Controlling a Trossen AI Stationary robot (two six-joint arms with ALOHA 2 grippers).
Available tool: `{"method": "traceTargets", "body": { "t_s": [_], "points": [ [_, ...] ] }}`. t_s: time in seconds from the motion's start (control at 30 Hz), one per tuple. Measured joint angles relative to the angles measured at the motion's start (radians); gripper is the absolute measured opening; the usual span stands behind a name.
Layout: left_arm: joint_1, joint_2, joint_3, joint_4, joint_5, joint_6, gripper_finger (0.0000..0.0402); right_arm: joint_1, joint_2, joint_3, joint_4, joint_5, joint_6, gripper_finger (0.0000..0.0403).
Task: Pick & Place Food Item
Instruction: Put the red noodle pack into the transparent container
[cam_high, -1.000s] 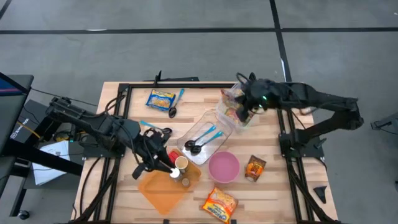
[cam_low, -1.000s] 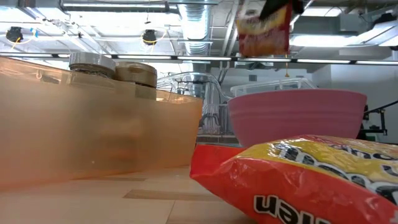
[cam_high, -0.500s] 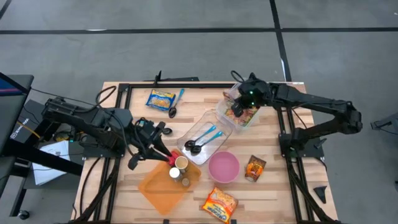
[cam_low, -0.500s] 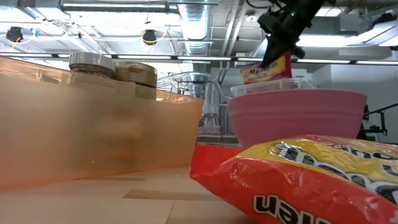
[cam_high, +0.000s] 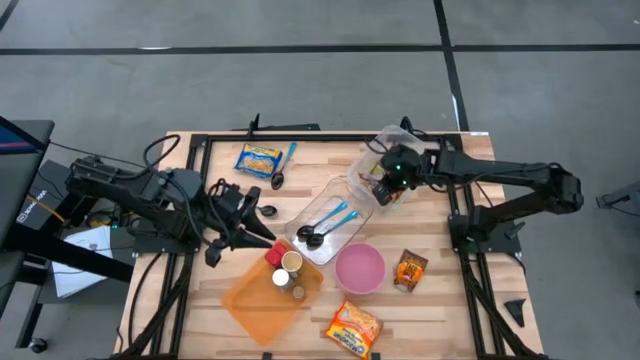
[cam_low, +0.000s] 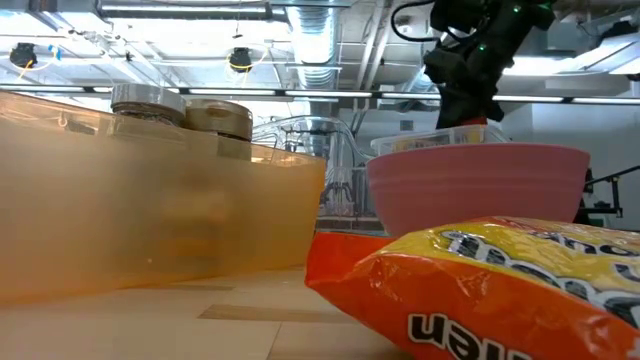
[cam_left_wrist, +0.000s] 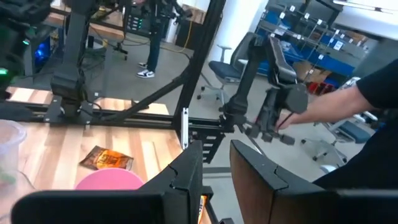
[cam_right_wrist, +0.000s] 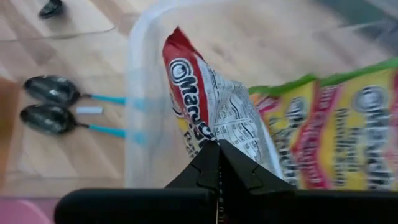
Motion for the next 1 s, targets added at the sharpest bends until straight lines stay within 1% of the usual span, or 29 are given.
{"method": "traceTargets", "body": {
  "t_s": [0.13, 0.4, 0.5, 0.6, 0.7, 0.8, 1.0],
  "points": [
    [0.000, 0.000, 0.000, 0.000, -0.041, -0.014, 0.0076, 0.035, 0.000, -0.036, 0.049, -0.003, 0.056, 0.0000],
    [0.000, 0.001, 0.000, 0.030, -0.043, -0.019, 0.0076, 0.047, -0.028, -0.034, 0.128, 0.040, 0.185, 0.0000],
    [0.000, 0.001, 0.000, 0.034, -0.043, -0.023, 0.0076, 0.046, -0.037, -0.034, 0.122, 0.064, 0.246, 0.0000],
    [0.000, 0.001, 0.000, 0.034, -0.043, -0.026, 0.0076, 0.026, -0.034, -0.034, 0.080, 0.064, 0.299, 0.0000],
    [0.000, 0.001, 0.000, 0.033, -0.043, -0.034, 0.0076, 0.008, -0.018, -0.035, 0.084, 0.062, 0.315, 0.0000],
    [0.000, 0.001, 0.000, 0.033, -0.043, -0.034, 0.0076, -0.023, -0.021, -0.035, 0.082, 0.043, 0.315, 0.0000],
    [0.000, 0.001, 0.000, 0.032, -0.043, -0.034, 0.0076, -0.109, -0.020, -0.034, 0.055, -0.053, 0.280, 0.0000]
  ]
}}
